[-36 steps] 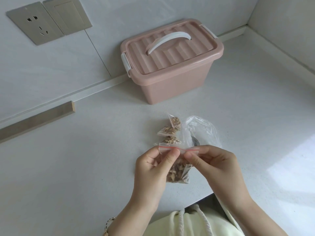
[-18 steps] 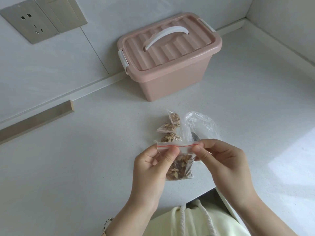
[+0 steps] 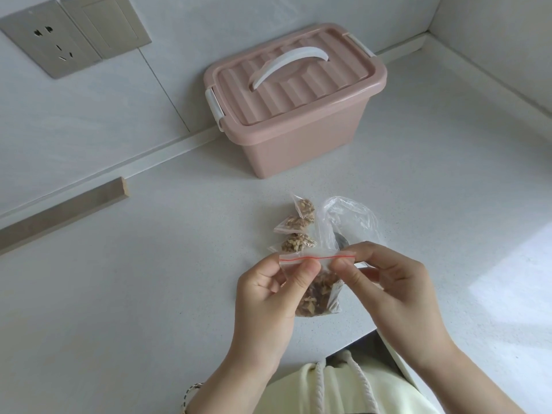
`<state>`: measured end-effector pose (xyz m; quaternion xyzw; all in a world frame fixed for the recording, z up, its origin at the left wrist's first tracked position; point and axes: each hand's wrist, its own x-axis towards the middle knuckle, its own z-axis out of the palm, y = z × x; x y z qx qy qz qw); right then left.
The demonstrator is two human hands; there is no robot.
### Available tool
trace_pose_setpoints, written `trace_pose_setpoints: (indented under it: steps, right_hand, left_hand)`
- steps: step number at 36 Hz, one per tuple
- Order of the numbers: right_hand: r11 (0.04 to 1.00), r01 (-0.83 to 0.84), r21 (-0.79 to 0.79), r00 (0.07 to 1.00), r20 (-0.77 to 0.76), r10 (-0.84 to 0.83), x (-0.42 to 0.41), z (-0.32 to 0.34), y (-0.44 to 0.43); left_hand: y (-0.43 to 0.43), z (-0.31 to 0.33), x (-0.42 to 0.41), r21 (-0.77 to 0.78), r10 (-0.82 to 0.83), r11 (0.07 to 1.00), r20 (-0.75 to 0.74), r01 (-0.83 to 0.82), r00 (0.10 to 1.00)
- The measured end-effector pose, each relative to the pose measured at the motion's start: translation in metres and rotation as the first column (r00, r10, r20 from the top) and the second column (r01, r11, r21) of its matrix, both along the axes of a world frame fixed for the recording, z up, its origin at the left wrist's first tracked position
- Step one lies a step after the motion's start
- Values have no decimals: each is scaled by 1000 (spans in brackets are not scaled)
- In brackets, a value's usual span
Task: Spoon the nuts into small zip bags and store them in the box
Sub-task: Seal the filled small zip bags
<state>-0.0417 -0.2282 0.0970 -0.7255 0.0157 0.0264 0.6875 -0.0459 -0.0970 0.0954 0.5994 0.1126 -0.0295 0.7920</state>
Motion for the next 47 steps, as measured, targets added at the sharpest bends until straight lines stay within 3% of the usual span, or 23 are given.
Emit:
trace_pose_setpoints:
  steps: [13,21,27,33,37,43,47]
  right_hand:
    - [992,-89,-91,988,121,100,2,-2,-1]
    - [989,-95,-117,987,120,109,1,-6,-4]
    - [992,-95,-78,993,62,100,1,-5,-3]
    - [994,-79,70,995,-53,83,5,-3,-8]
    - [991,-106,88,991,-78,113,5,-3,-9]
    - [989,-98,110,989,-97,109,3,-4,-5]
    - [990,-89,109,991,-94,100,2,-4,-4]
  left_hand:
    - [7,-5,-1,101,-95,991,87,86,992]
    - [18,-5,6,485,-282,864,248,133,927]
    - [22,-2,8,488,-296,863,277,131,914]
    - [31,6,9,284,-129,956,178,75,975]
    - [33,6,7,335,-171,937,205,96,964]
    - [27,4,3,552,-233,833,302,30,924]
    - [27,1,0,559,-231,829,311,19,922]
